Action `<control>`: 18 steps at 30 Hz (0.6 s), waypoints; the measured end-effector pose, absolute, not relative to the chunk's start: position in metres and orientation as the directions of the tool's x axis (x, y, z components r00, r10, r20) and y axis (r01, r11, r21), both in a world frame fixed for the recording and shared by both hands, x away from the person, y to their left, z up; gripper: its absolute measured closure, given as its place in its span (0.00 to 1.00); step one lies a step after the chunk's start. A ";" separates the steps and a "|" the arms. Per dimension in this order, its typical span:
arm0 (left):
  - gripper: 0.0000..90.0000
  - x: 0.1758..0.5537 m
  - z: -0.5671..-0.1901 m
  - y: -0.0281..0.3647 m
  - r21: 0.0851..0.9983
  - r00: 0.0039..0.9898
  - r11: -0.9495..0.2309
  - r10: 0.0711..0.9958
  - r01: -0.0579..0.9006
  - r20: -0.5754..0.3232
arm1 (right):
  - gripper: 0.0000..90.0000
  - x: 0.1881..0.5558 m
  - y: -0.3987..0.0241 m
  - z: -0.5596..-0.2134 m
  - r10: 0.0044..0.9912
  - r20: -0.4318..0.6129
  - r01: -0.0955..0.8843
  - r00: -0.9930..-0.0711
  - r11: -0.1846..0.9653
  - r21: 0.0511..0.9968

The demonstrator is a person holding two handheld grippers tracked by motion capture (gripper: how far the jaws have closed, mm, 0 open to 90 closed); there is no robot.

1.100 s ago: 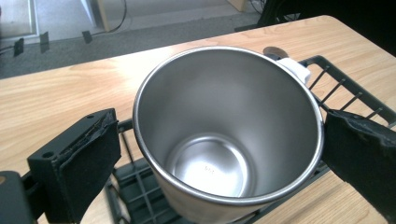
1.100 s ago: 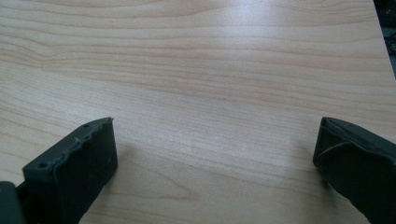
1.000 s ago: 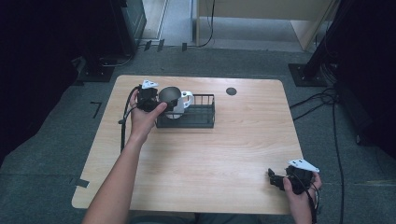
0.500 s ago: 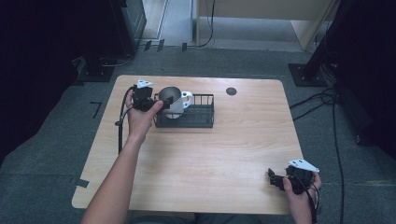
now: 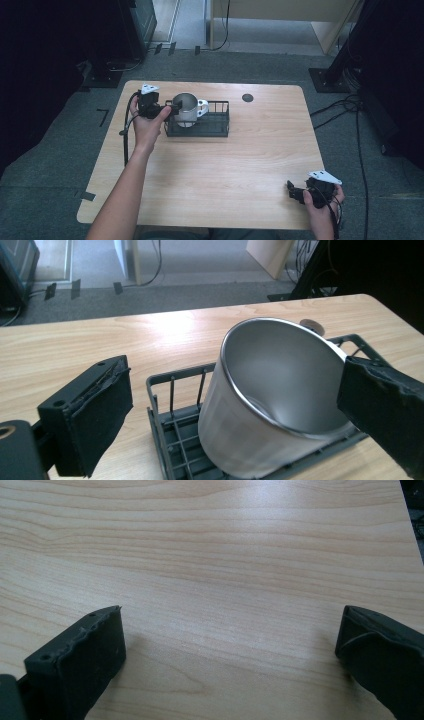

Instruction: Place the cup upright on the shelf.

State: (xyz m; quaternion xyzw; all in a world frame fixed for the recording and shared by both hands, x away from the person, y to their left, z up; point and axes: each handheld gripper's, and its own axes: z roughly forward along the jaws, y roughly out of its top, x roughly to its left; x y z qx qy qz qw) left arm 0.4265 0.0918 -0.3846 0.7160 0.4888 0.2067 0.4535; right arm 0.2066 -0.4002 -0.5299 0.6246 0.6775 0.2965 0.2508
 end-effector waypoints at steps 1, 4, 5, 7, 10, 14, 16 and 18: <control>0.00 0.424 -0.384 0.094 0.851 0.439 -0.112 0.886 0.512 -0.147 | 0.00 0.207 -0.400 -0.530 0.995 0.030 0.698 -0.094 0.044 0.715; 0.00 0.414 -0.385 0.103 0.856 0.442 -0.105 0.884 0.506 -0.152 | 0.00 0.207 -0.400 -0.530 0.995 0.030 0.698 -0.094 0.044 0.715; 0.00 0.410 -0.386 0.106 0.858 0.440 -0.102 0.885 0.503 -0.152 | 0.00 0.207 -0.400 -0.530 0.995 0.030 0.698 -0.094 0.044 0.715; 0.00 0.403 -0.388 0.113 0.858 0.440 -0.105 0.886 0.502 -0.149 | 0.00 0.207 -0.400 -0.530 0.995 0.030 0.698 -0.094 0.044 0.715; 0.00 0.392 -0.392 0.121 0.860 0.438 -0.099 0.886 0.501 -0.154 | 0.00 0.207 -0.400 -0.530 0.995 0.031 0.698 -0.094 0.044 0.715; 0.00 0.377 -0.400 0.131 0.860 0.439 -0.108 0.887 0.498 -0.142 | 0.00 0.207 -0.400 -0.530 0.995 0.031 0.698 -0.094 0.044 0.715; 0.00 0.370 -0.405 0.135 0.860 0.430 -0.120 0.895 0.497 -0.123 | 0.00 0.207 -0.400 -0.530 0.995 0.030 0.698 -0.094 0.044 0.715; 0.00 0.364 -0.411 0.140 0.856 0.431 -0.116 0.892 0.503 -0.132 | 0.00 0.207 -0.400 -0.530 0.995 0.030 0.698 -0.094 0.044 0.715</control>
